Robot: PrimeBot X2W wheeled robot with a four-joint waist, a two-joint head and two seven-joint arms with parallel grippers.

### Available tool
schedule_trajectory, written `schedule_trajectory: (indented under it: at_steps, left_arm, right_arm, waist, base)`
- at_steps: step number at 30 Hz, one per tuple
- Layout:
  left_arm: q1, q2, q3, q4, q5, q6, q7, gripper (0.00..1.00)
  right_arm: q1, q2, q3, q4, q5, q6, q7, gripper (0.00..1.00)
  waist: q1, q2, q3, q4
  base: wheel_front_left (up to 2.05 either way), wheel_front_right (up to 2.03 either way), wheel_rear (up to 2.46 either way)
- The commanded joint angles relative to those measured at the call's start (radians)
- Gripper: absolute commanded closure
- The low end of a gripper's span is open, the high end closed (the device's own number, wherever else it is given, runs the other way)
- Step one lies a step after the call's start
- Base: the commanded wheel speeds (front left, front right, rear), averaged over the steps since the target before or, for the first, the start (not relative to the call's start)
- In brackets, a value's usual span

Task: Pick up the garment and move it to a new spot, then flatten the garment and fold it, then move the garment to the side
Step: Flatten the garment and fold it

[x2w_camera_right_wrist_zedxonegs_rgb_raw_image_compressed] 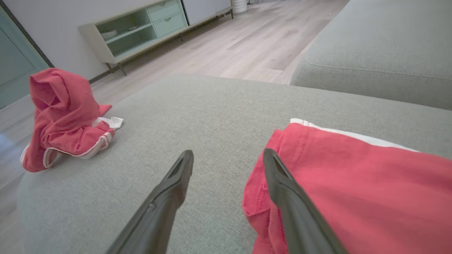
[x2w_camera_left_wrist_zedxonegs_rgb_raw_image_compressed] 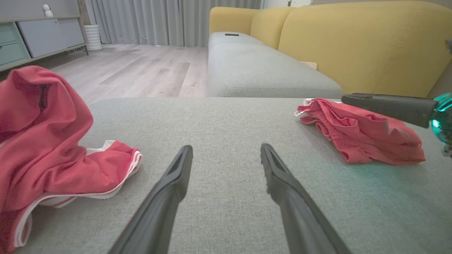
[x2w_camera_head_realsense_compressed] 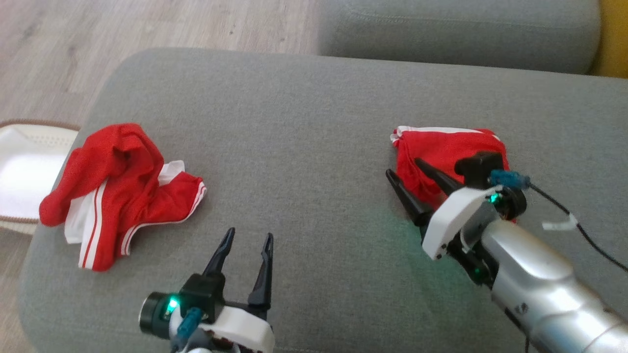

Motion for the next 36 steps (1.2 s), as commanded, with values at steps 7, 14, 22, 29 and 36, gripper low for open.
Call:
schedule_trajectory:
  at_steps: [7,14,22,29,36]
  left_arm:
    - [0.016,-0.006,0.060,-0.034,0.017,0.001,-0.008,0.00]
    - [0.056,-0.003,0.094,-0.056,0.022,0.013,-0.008,0.00]
    - [0.098,-0.005,0.121,-0.071,0.033,0.023,-0.008,0.00]
    - [0.124,0.002,0.129,-0.072,0.065,0.016,-0.008,0.00]
    - [0.116,-0.002,0.111,-0.072,0.078,-0.005,-0.008,0.00]
  right_arm:
    - [0.093,-0.015,-0.057,-0.105,-0.014,0.008,-0.104,0.00]
    - [0.219,-0.017,-0.239,-0.138,-0.147,0.008,-0.147,0.00]
    - [0.447,0.049,-0.536,-0.289,-0.354,0.008,-0.150,0.00]
    - [0.507,0.080,-0.533,-0.302,-0.298,0.008,-0.103,1.00]
    - [0.359,0.050,-0.494,-0.183,-0.227,0.008,0.004,1.00]
  waist:
    - [0.0000,0.0000,-0.052,-0.041]
    - [0.0000,0.0000,-0.091,-0.083]
    - [0.0000,0.0000,-0.123,-0.109]
    - [0.0000,0.0000,-0.146,-0.087]
    - [0.0000,0.0000,-0.145,-0.023]
  base:
    - [0.00,0.00,0.00]
    - [0.00,0.00,0.00]
    - [0.00,0.00,0.00]
    - [0.00,0.00,0.00]
    - [0.00,0.00,0.00]
